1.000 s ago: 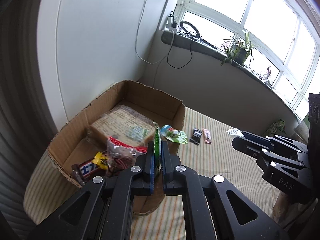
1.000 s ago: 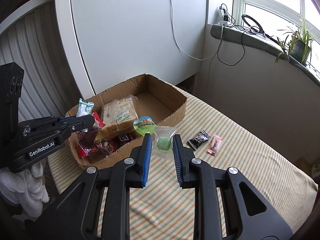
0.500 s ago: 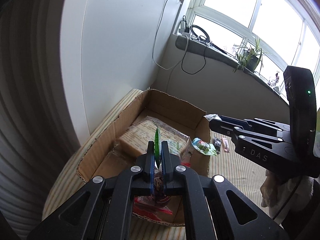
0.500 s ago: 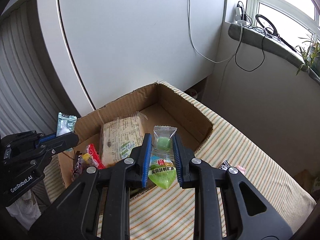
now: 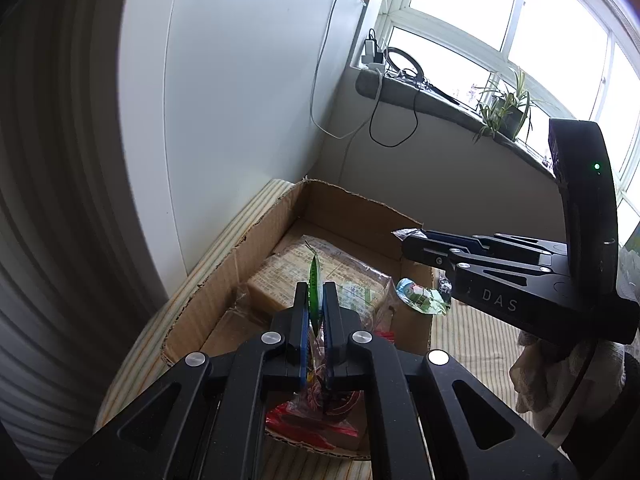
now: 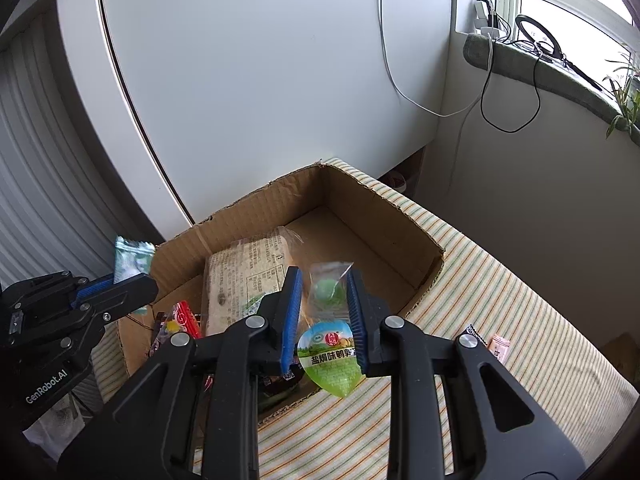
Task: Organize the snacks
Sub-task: 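Lower the mint packet and candy cup into the box and open both tools, then move both tools back over the black and pink wrappers on the table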
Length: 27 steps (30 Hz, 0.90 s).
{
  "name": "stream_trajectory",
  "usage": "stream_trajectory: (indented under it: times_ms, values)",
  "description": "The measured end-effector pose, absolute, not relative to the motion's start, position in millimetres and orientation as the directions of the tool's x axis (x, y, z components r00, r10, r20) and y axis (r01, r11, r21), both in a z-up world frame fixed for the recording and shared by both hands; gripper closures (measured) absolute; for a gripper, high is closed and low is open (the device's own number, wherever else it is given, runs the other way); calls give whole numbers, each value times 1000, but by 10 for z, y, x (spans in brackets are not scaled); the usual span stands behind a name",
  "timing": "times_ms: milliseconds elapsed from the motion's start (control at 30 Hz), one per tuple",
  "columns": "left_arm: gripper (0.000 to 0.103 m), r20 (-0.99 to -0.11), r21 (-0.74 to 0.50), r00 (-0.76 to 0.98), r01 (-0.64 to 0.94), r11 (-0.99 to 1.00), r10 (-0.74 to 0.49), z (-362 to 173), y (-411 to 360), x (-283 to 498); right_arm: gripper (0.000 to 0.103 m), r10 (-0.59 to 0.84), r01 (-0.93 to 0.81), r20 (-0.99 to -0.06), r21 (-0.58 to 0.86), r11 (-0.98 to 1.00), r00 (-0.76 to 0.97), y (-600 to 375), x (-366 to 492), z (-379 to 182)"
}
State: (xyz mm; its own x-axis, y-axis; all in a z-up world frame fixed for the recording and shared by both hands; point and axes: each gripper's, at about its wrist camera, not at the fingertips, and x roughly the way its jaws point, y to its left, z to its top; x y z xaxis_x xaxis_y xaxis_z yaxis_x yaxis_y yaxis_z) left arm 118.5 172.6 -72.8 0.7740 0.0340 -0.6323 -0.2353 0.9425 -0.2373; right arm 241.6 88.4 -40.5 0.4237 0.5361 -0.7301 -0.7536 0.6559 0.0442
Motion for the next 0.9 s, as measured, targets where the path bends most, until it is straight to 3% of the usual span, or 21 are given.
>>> stream_trajectory:
  times_ms: [100, 200, 333, 467, 600, 900]
  values:
    - [85, -631, -235, 775, -235, 943, 36, -711, 1694, 1180, 44, 545, -751, -717, 46, 659, 434, 839, 2408, -367]
    - [83, -628, -226, 777, -240, 944, 47, -699, 1678, 1170, 39, 552, -746, -706, 50, 664, 444, 785, 2402, -321]
    - [83, -629, -229, 776, -248, 941, 51, -692, 1678, 1161, 22, 561, -740, -694, 60, 670, 451, 692, 2400, -261]
    - [78, -623, -236, 781, -247, 940, 49, -668, 1672, 1123, 22, 564, -731, -683, 64, 679, 464, 516, 2424, -175]
    - [78, -616, -239, 787, -237, 942, 41, -641, 1602, 1097, 15, 556, -710, -674, 67, 701, 486, 248, 2502, -92]
    - [77, -598, -241, 801, -165, 956, -12, -575, 1262, 1093, 15, 499, -623, -692, 91, 777, 522, -455, 2813, -144]
